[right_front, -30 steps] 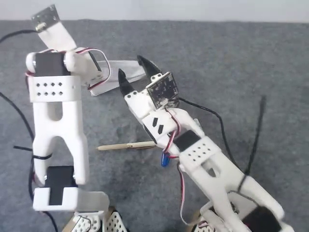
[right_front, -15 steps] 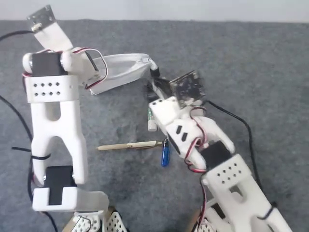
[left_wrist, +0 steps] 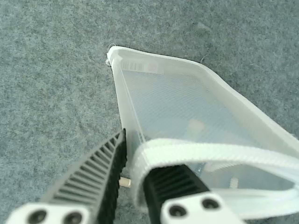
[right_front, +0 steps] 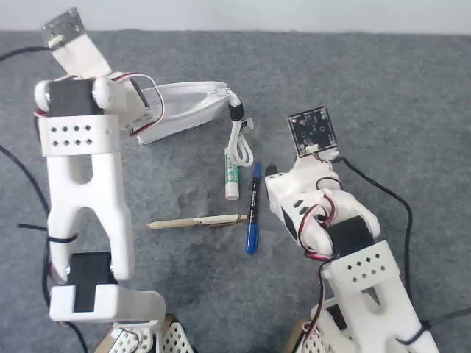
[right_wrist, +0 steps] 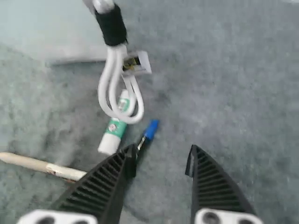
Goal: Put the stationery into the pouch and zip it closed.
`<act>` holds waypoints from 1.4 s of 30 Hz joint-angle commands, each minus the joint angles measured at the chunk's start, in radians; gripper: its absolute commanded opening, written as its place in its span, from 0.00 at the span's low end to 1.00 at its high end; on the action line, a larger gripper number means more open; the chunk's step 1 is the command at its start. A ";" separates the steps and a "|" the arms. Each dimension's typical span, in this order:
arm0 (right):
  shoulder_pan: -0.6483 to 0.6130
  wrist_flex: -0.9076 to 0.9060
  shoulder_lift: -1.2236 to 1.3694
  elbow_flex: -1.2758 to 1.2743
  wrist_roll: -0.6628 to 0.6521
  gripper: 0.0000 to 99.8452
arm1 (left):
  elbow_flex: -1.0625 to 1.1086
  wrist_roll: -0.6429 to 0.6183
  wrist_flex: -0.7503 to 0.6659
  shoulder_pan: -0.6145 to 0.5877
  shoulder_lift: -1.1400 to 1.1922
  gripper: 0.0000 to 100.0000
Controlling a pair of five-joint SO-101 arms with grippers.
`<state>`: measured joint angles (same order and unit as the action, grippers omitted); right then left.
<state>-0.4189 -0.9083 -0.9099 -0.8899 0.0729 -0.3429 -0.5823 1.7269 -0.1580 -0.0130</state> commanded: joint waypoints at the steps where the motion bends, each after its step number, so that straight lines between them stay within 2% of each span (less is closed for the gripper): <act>1: 0.031 -0.013 -0.035 -0.002 0.006 0.17 | -0.008 -0.012 -0.011 -0.005 -0.021 0.01; 6: 0.039 -0.021 0.007 -0.003 0.006 0.17 | -0.007 -0.012 -0.012 -0.002 -0.021 0.01; 15: 0.090 -0.010 0.268 0.080 -0.003 0.17 | -0.004 -0.012 -0.029 -0.005 -0.020 0.01; 19: 0.111 -0.005 0.357 0.094 -0.141 0.18 | -0.004 -0.012 -0.028 -0.005 -0.020 0.01; 35: 0.145 0.242 0.684 0.106 -0.161 0.17 | 0.019 -0.012 -0.032 -0.006 -0.021 0.01; 42: 0.188 0.151 0.840 0.258 -0.161 0.17 | 0.019 -0.012 -0.032 -0.006 -0.020 0.01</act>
<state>-0.2654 -0.7211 -0.0997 -0.7396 -0.0744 -0.3245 -0.5823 1.7177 -0.1580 -0.0146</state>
